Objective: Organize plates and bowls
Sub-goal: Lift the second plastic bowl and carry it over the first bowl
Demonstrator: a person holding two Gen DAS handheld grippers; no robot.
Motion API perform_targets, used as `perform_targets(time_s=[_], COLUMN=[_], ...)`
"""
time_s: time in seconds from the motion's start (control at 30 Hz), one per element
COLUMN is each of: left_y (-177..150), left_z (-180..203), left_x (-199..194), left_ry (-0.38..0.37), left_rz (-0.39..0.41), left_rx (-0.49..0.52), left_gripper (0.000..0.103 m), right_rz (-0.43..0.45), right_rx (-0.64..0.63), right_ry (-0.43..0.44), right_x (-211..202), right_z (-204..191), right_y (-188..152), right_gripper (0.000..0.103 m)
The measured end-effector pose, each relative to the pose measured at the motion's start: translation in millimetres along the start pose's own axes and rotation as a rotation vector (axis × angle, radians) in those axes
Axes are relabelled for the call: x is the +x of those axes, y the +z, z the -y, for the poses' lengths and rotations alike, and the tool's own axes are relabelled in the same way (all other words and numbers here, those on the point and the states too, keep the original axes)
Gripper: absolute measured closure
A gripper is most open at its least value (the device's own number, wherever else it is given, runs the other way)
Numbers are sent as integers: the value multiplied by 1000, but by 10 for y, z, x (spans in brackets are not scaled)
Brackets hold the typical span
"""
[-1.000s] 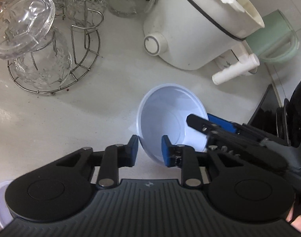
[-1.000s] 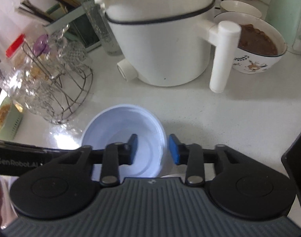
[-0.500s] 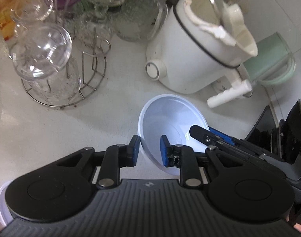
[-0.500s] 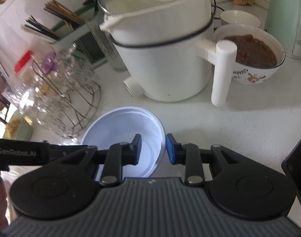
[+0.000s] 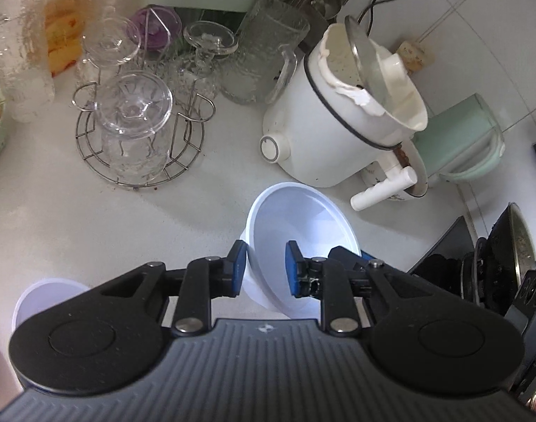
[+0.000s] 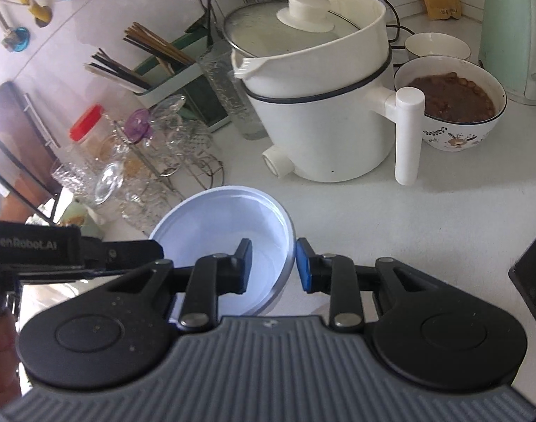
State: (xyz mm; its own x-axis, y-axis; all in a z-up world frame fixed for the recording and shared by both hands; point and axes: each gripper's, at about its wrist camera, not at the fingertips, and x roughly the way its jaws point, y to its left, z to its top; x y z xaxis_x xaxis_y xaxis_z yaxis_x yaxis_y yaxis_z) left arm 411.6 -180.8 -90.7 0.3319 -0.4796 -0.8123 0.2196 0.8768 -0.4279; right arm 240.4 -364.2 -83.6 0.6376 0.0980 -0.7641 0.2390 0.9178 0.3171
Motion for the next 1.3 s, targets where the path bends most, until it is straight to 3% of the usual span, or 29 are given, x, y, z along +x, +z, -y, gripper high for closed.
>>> perform_targets(time_s=[0.57, 0.77, 1.03, 1.3], left_y=[-524, -649, -702, -585], left_z=[-228, -286, -639, -1159], left_x=[-679, -900, -1111, -1205], left_ry=[55, 128, 137, 92], left_rz=[116, 145, 160, 158], left_rx=[-93, -107, -163, -186], left_gripper=[75, 75, 75, 75], right_rz=[11, -6, -26, -59], right_rx=[-54, -81, -70, -72], right_ry=[154, 197, 260, 248], right_x=[-401, -462, -389, -166], right_z=[-279, -486, -764, -1132], right_y=[-242, -346, -368, -411], right_gripper=[73, 73, 73, 73])
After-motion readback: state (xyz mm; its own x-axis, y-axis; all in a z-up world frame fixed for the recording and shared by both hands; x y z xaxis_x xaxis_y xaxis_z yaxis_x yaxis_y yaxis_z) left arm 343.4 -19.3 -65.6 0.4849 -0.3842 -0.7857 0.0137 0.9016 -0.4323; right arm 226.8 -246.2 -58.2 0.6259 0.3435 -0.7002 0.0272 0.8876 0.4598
